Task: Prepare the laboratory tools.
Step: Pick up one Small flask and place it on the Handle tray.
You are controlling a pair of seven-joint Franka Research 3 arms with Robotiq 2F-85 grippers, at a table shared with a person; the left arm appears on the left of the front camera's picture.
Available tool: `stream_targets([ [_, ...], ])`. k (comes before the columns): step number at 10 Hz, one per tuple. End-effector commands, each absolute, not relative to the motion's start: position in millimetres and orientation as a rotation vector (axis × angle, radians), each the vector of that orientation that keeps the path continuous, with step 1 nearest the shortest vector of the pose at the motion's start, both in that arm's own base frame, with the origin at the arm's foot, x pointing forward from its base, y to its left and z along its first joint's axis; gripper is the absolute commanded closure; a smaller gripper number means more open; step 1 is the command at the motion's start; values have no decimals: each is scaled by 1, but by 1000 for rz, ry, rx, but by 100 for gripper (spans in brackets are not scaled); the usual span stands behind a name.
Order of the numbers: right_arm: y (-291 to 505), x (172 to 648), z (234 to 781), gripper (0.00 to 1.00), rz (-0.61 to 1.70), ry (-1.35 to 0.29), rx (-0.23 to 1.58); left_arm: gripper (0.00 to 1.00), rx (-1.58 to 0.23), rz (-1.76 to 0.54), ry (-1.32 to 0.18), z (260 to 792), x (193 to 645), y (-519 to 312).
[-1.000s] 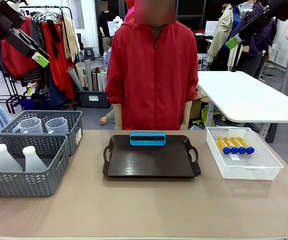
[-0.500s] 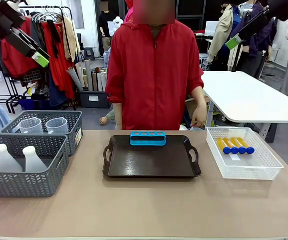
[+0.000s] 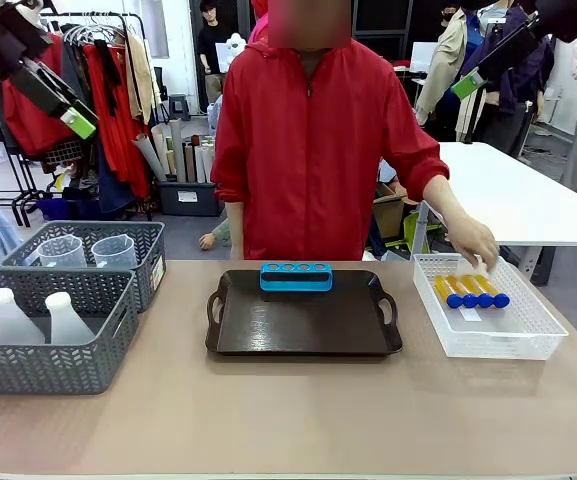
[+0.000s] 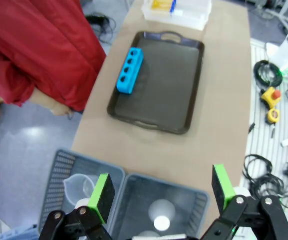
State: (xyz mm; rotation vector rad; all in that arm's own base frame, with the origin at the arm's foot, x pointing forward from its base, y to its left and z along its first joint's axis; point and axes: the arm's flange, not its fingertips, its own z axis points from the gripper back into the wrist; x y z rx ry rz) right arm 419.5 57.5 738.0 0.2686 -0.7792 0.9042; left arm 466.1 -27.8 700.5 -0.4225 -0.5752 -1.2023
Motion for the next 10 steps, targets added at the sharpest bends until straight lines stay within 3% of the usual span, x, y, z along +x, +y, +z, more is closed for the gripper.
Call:
stream_targets([
  [1, 58, 419, 738, 0, 907, -779, 267, 0, -355, -1129, -462, 715, 470, -28],
  [4, 58, 419, 738, 0, 907, -779, 267, 0, -231, -928, -320, 696, 461, -30],
  [7, 58, 419, 738, 0, 907, -779, 267, 0, 29, -706, -266, 653, 449, -23],
  [9, 58, 419, 738, 0, 907, -779, 267, 0, 55, -646, -234, 631, 435, -16],
  [10, 58, 419, 738, 0, 907, -779, 267, 0, 28, -632, -294, 630, 430, -17],
])
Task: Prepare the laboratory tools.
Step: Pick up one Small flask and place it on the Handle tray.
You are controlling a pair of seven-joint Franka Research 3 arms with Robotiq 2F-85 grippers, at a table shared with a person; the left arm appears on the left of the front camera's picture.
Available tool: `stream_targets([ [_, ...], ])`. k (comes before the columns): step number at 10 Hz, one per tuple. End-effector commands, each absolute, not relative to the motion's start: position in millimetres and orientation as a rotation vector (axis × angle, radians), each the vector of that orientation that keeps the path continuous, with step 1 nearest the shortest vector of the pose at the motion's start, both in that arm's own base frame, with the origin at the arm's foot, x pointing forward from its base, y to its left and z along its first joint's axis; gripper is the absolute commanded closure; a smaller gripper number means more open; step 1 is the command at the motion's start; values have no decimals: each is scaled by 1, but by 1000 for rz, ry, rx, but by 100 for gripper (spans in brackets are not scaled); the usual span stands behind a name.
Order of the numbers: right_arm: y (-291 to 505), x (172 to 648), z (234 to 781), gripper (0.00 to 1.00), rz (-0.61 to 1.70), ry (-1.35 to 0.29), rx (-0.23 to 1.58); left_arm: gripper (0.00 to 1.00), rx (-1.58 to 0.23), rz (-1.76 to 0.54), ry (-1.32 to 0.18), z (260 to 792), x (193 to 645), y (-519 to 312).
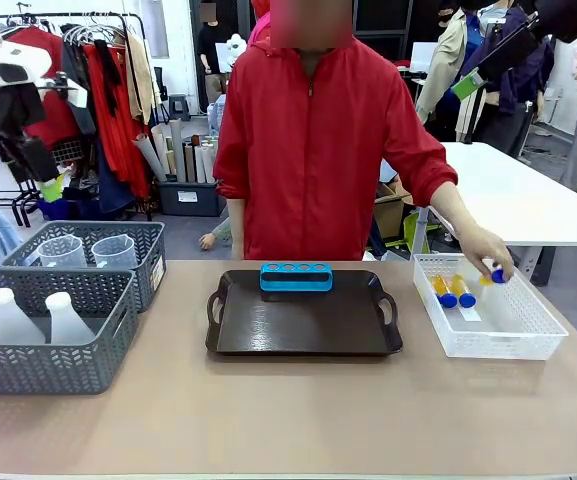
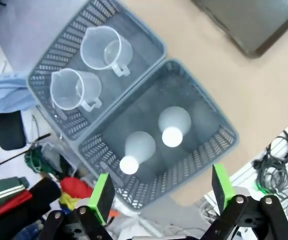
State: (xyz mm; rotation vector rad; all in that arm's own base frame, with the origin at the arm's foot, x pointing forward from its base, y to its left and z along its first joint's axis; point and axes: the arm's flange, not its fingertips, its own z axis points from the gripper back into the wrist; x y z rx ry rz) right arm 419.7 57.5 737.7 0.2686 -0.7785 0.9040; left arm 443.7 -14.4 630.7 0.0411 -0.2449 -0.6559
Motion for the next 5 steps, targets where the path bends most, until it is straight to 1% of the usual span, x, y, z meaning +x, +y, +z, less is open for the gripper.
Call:
stream_targets([
  [1, 58, 419, 738, 0, 907, -779, 267, 0, -145, -704, -354, 631, 434, -22],
  [2, 58, 419, 738, 0, 907, -779, 267, 0, 41, -656, -245, 631, 444, -14],
  [5, 58, 419, 738, 0, 907, -779, 267, 0, 41, -656, -245, 631, 444, -14],
])
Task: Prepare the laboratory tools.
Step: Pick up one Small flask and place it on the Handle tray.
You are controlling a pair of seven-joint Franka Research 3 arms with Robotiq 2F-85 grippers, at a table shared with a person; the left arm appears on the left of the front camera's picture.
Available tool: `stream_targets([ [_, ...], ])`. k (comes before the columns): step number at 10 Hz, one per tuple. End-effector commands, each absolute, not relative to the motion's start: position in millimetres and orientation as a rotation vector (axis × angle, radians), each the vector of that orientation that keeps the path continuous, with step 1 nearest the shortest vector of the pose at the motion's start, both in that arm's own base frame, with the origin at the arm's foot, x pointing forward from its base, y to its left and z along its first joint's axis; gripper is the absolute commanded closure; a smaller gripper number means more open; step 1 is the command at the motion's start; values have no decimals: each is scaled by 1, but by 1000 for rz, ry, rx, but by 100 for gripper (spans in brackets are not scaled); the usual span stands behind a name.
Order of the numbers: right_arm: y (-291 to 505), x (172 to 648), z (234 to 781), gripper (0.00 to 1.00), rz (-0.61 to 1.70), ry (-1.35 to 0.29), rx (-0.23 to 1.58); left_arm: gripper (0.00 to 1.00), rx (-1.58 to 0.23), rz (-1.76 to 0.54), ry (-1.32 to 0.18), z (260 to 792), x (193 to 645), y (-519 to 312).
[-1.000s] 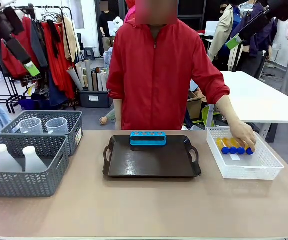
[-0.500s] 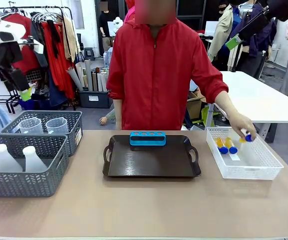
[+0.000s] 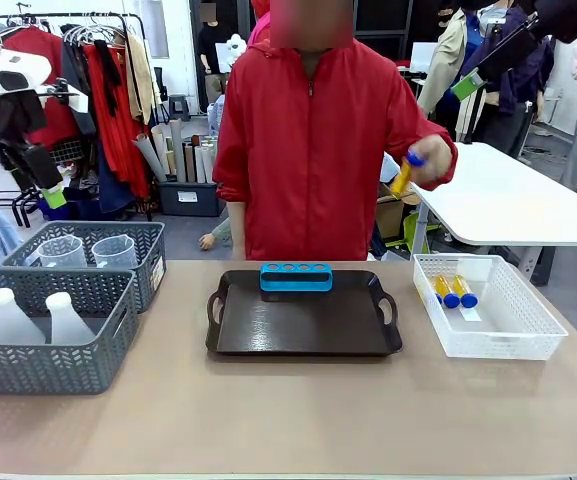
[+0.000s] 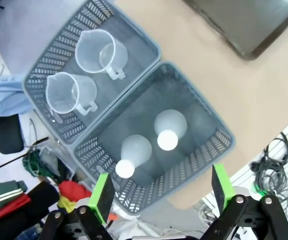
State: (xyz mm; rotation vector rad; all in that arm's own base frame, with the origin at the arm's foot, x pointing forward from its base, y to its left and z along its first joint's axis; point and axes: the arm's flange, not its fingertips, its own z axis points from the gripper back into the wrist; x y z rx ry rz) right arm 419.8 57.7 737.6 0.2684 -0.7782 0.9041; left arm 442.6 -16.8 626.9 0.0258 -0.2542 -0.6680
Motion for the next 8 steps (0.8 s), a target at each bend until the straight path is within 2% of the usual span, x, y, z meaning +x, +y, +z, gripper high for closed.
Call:
stream_targets([
  [1, 58, 419, 738, 0, 907, -779, 267, 0, 15, -666, -260, 628, 441, -18],
  [5, 58, 419, 738, 0, 907, -779, 267, 0, 120, -427, -148, 574, 423, -12],
  [8, 58, 419, 738, 0, 907, -779, 267, 0, 115, -294, -137, 523, 395, 1],
])
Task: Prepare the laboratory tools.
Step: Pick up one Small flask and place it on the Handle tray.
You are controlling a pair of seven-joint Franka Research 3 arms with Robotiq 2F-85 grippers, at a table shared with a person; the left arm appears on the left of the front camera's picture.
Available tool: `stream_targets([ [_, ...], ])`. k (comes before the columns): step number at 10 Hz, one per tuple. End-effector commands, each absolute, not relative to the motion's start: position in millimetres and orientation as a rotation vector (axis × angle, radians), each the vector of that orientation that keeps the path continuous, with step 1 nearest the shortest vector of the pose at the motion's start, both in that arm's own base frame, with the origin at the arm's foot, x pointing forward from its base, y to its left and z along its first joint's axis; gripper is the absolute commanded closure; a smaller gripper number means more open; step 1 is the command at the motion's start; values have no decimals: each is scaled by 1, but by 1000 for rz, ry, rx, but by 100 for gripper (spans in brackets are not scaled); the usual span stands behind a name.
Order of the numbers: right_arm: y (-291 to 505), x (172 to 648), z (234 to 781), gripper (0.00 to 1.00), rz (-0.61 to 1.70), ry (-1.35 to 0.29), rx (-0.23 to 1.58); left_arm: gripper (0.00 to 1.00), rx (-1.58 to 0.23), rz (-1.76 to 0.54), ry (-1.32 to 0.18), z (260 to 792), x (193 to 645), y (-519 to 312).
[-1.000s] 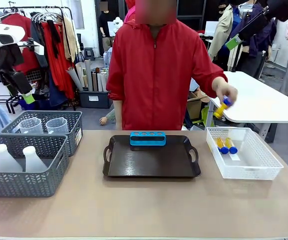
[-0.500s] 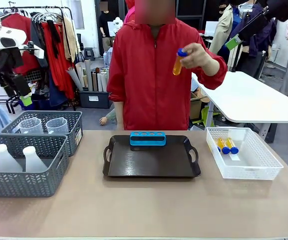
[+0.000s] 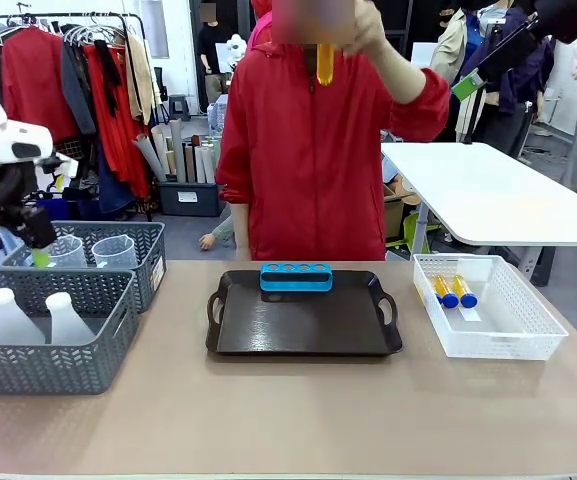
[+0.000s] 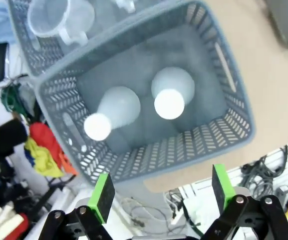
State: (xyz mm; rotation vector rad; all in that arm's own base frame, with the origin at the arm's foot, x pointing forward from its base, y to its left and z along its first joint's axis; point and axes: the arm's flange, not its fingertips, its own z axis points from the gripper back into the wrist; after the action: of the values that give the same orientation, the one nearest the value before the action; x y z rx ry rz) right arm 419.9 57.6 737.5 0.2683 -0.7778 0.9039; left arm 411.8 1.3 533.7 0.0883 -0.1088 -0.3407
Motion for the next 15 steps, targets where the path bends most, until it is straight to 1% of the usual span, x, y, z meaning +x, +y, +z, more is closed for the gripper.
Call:
stream_targets([
  [1, 58, 419, 738, 0, 907, -779, 267, 0, 72, -288, -129, 503, 393, 4],
  [2, 58, 419, 738, 0, 907, -779, 267, 0, 30, -274, -110, 492, 387, 9],
  [3, 58, 419, 738, 0, 907, -779, 267, 0, 26, -287, -142, 482, 388, 8],
  [5, 58, 419, 738, 0, 907, -779, 267, 0, 25, -278, -151, 471, 398, 0],
  [8, 58, 419, 738, 0, 907, -779, 267, 0, 57, -254, -175, 450, 428, -15],
  [11, 58, 419, 738, 0, 907, -779, 267, 0, 39, -203, -145, 440, 447, -22],
  [15, 58, 419, 738, 0, 907, -779, 267, 0, 32, -130, -135, 440, 444, -15],
])
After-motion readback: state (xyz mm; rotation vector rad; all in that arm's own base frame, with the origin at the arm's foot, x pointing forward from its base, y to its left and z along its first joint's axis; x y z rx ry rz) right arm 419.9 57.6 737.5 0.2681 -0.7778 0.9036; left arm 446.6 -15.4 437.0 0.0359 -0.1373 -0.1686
